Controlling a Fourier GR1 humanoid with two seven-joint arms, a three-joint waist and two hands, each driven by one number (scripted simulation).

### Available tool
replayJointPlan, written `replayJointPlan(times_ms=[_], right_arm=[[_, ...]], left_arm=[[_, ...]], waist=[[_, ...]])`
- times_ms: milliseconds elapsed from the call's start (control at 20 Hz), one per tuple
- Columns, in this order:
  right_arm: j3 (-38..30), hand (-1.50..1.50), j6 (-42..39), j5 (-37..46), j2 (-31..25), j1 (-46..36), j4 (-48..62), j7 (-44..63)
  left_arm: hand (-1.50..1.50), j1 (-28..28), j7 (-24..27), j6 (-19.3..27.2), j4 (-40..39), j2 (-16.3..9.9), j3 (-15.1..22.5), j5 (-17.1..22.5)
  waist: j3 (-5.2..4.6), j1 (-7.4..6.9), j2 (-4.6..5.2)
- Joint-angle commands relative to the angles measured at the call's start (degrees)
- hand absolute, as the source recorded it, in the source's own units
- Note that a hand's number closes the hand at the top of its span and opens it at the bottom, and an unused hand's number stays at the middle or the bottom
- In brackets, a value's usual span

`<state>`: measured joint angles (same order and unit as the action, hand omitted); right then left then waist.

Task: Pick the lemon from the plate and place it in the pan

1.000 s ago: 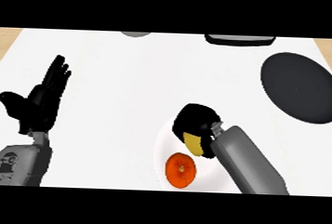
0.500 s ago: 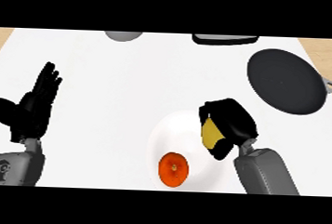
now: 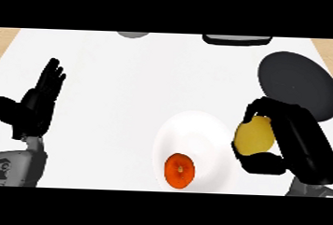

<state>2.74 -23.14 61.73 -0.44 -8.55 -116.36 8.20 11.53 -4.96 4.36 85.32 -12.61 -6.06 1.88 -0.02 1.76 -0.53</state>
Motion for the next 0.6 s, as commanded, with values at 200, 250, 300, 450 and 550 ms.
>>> replayJointPlan(times_ms=[200, 250, 300, 450, 550], right_arm=[[-20.86, 1.50, -2.57, -19.93, -0.98, -8.85, 1.48, 4.81], [-23.60, 1.50, -2.96, -20.86, -2.95, -14.22, 4.48, 6.77], [-24.83, 1.50, -0.17, -21.77, -2.72, -10.47, 5.60, 4.14], [-29.95, 1.50, 3.08, -21.56, -11.80, -14.49, 18.15, -3.73], [-32.58, 1.50, 3.14, -21.15, -17.34, -18.61, 25.44, -4.78]], left_arm=[[0.00, 1.31, 0.37, -2.15, -0.23, -1.14, -0.54, 0.86], [0.00, 1.90, 2.25, -0.60, -3.20, 0.78, 0.77, -0.97], [0.00, 1.13, -0.23, -2.14, 0.47, -1.01, -0.30, 0.69], [0.00, 0.95, 2.74, 0.19, -2.30, 2.88, 2.07, -1.51], [0.00, 4.41, 0.08, -0.48, -3.99, 0.71, -0.08, -0.36]], waist=[[0.05, -1.66, 0.59], [0.02, -1.64, 0.72], [0.06, -1.84, 0.56], [0.06, -2.12, 0.79], [0.05, -2.18, 0.89]])
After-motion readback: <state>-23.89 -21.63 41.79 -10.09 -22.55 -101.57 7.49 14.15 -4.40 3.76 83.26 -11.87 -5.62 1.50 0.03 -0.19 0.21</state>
